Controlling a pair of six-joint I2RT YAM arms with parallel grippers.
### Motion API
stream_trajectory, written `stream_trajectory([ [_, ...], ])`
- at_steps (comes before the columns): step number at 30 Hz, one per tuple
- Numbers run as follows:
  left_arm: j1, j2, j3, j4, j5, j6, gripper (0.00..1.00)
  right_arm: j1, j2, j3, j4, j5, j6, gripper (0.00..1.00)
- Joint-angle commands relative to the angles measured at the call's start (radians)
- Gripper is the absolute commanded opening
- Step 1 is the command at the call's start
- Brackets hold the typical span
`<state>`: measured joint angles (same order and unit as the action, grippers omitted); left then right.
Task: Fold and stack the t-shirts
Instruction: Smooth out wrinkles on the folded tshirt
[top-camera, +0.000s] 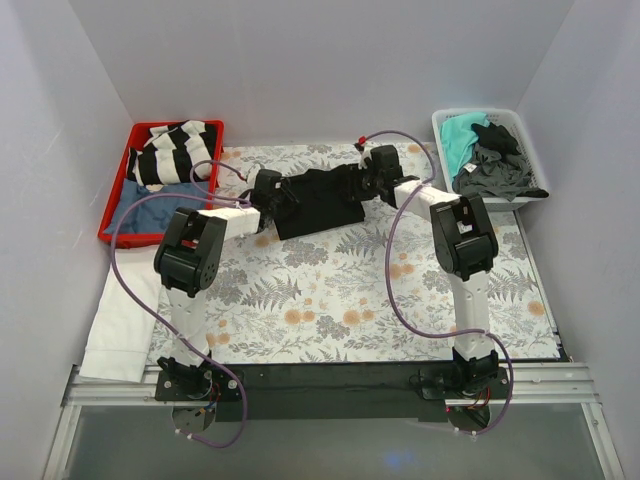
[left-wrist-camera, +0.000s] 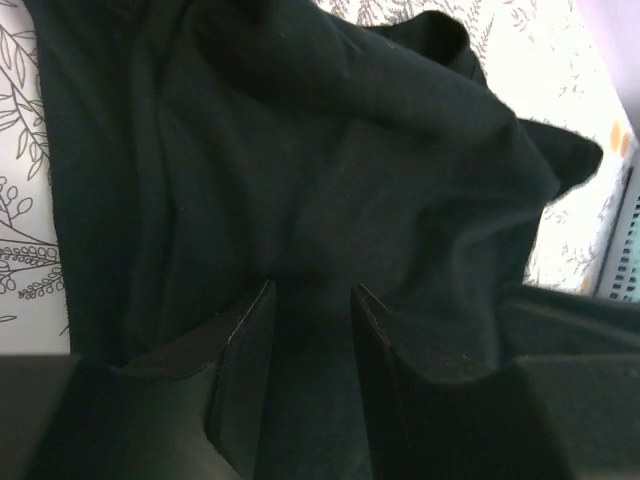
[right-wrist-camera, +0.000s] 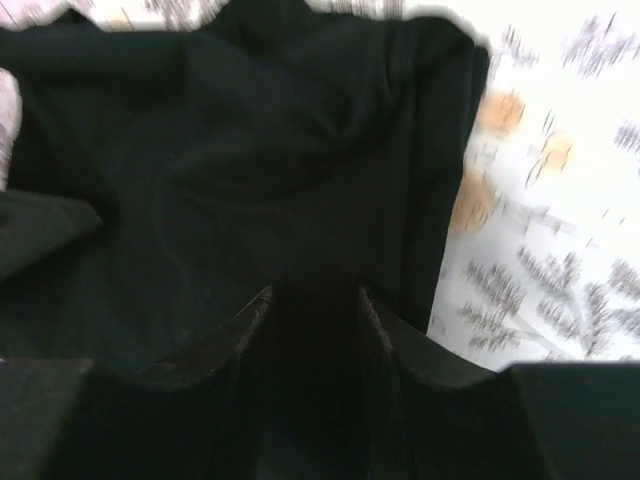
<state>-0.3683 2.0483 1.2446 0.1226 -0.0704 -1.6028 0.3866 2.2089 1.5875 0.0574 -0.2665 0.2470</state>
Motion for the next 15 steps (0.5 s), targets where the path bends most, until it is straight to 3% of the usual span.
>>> stream_trajectory([
  [1, 0.003, 0.003, 0.007, -0.22, -0.077, -0.031, 0.35, 0.006, -0.015, -0.053, -0.008, -0.016, 0.032, 0.43],
  [7, 0.003, 0.064, 0.121, -0.538, -0.265, -0.058, 0.34, 0.006, -0.05, -0.135, -0.112, 0.091, 0.06, 0.35],
  [15, 0.005, 0.02, 0.058, -0.644, -0.351, -0.141, 0.36, 0.023, -0.185, -0.372, -0.182, 0.223, 0.15, 0.27],
])
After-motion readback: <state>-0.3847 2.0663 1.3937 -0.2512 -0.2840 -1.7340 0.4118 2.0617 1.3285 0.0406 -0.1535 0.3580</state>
